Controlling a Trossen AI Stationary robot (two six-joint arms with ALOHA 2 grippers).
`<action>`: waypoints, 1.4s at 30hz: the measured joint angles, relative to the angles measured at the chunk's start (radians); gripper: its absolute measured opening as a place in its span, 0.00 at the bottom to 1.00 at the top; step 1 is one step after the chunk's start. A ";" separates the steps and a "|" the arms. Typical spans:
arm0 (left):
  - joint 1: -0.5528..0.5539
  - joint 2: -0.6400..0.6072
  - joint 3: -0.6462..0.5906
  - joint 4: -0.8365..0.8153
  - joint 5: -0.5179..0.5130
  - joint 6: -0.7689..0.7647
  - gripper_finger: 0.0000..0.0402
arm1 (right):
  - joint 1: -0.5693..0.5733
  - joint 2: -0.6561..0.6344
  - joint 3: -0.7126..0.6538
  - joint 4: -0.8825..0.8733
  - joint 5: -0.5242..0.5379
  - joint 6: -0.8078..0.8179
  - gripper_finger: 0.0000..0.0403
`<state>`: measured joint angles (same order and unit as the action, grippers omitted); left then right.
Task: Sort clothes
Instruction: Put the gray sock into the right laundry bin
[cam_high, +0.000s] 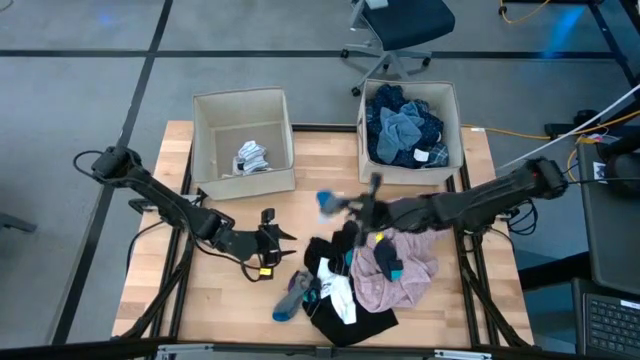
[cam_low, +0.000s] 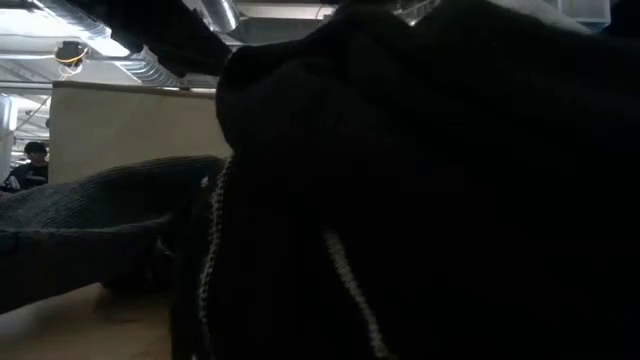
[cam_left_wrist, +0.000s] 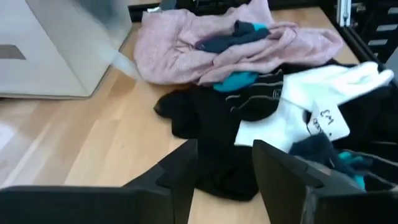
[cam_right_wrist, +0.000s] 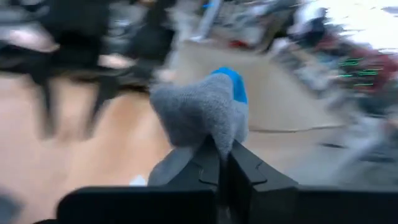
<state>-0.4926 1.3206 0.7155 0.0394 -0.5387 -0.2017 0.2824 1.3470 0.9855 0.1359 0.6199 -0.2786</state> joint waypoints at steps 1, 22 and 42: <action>-0.007 -0.002 0.000 -0.010 -0.001 0.001 0.36 | -0.006 -0.037 0.000 -0.008 0.057 -0.040 0.02; -0.061 -0.255 -0.255 0.273 -0.073 -0.021 0.34 | -0.624 -0.350 0.000 -0.444 0.125 0.067 0.08; -0.066 -0.305 -0.283 0.202 -0.091 -0.082 0.34 | -0.587 -0.357 0.130 -0.896 -0.318 0.518 0.65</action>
<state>-0.5587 1.0153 0.4328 0.2417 -0.6296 -0.2832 -0.3047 0.9905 1.1159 -0.7605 0.3022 0.2398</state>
